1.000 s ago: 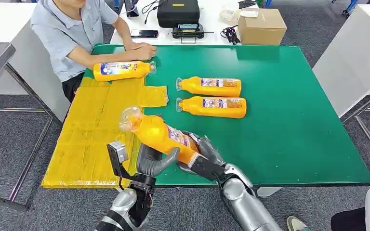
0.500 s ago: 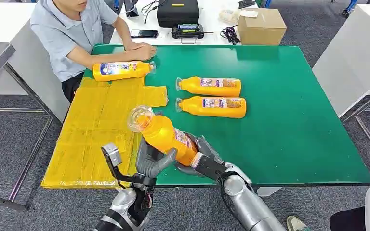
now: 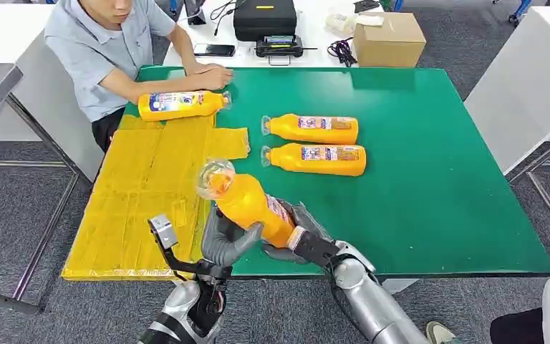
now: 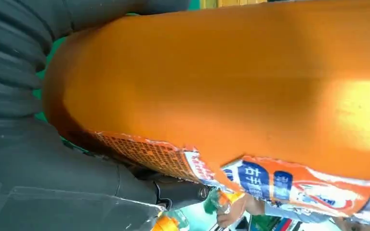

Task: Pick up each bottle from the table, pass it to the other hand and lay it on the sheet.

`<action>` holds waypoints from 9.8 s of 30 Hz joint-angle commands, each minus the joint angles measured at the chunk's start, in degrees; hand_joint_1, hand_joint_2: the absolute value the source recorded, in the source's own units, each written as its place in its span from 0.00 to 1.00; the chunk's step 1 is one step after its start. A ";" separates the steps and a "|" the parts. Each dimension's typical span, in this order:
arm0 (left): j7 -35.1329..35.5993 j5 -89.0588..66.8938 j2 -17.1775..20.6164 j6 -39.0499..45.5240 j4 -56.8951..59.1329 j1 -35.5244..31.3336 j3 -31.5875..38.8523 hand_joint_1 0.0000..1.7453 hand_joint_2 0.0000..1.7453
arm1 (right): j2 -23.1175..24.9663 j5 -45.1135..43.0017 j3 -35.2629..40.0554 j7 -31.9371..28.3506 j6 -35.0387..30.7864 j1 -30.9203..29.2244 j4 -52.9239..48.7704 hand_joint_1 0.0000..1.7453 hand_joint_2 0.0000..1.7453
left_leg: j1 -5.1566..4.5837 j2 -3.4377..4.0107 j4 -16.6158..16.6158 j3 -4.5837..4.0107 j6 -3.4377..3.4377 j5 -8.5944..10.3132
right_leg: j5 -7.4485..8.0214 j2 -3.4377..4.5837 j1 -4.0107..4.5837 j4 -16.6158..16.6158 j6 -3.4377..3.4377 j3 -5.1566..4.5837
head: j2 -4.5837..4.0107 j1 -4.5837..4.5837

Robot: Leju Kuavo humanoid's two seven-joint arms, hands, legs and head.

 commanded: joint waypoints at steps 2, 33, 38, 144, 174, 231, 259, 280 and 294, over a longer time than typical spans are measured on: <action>-4.33 -13.48 1.26 10.33 -1.03 -3.15 -5.92 1.00 1.00 | -0.34 0.89 3.36 1.97 -0.65 -1.23 4.92 0.86 1.00 | 0.07 -0.03 0.01 0.11 -0.09 -0.05 | -0.06 -0.06 0.07 0.00 -0.11 0.13 | 0.00 0.02; 14.95 -89.94 5.50 45.27 -8.40 -1.16 7.55 1.00 1.00 | -0.04 8.68 -7.30 5.69 -12.01 0.02 1.90 0.00 1.00 | 0.05 0.05 -0.06 0.16 -0.12 -0.04 | -0.04 0.03 0.05 -0.04 -0.14 0.18 | 0.00 0.02; 27.18 -102.50 7.29 42.52 1.98 -5.01 8.25 1.00 1.00 | -0.29 9.30 -7.83 4.91 -12.39 1.18 1.29 0.00 1.00 | 0.06 0.01 -0.09 0.23 -0.14 -0.02 | -0.04 -0.02 0.07 -0.07 -0.16 0.25 | 0.00 0.02; 12.91 -79.09 5.04 40.62 -25.33 11.59 -1.03 0.00 1.00 | -1.65 50.70 -14.21 35.90 -22.56 8.77 -13.76 0.00 1.00 | 0.08 0.09 -0.05 0.10 -0.12 -0.10 | -0.06 0.07 0.08 -0.07 -0.13 0.11 | 0.00 0.04; 12.44 -75.14 5.85 36.95 -22.23 11.26 -5.69 0.00 1.00 | -6.31 53.54 -12.79 40.23 -18.83 2.88 -5.27 0.00 1.00 | 0.06 0.10 -0.06 0.12 -0.12 -0.11 | -0.06 0.07 0.07 -0.08 -0.13 0.13 | 0.00 0.02; 10.37 -26.78 0.64 31.52 -8.99 6.89 -0.24 0.00 1.00 | -7.11 1.19 -11.79 23.80 -3.35 8.27 -20.84 1.00 1.00 | 0.10 0.29 -0.03 0.75 -0.19 -0.32 | -0.03 0.20 0.14 -0.08 -0.18 0.57 | 0.00 0.02; 8.24 -9.56 3.26 24.60 2.59 -1.70 -9.59 0.00 1.00 | -4.46 -1.62 6.63 17.07 -4.93 -2.39 -6.89 1.00 1.00 | 0.14 0.18 -0.04 0.34 -0.19 -0.19 | -0.07 0.19 0.16 -0.07 -0.15 0.33 | 0.00 0.02; 8.11 1.07 2.33 22.97 1.40 -3.61 -8.02 0.00 1.00 | -3.20 0.69 13.11 12.44 -7.25 -2.05 -7.43 1.00 1.00 | 0.11 0.11 -0.01 0.14 -0.14 -0.15 | -0.05 0.14 0.12 -0.02 -0.10 0.15 | 0.00 0.04; 7.79 3.48 3.69 21.38 -0.27 -3.06 -10.52 1.00 1.00 | -2.92 -1.81 12.55 12.55 -7.25 -2.37 -6.25 0.84 1.00 | 0.14 0.12 -0.01 0.26 -0.20 -0.20 | -0.10 0.13 0.15 -0.02 -0.16 0.27 | 0.00 0.04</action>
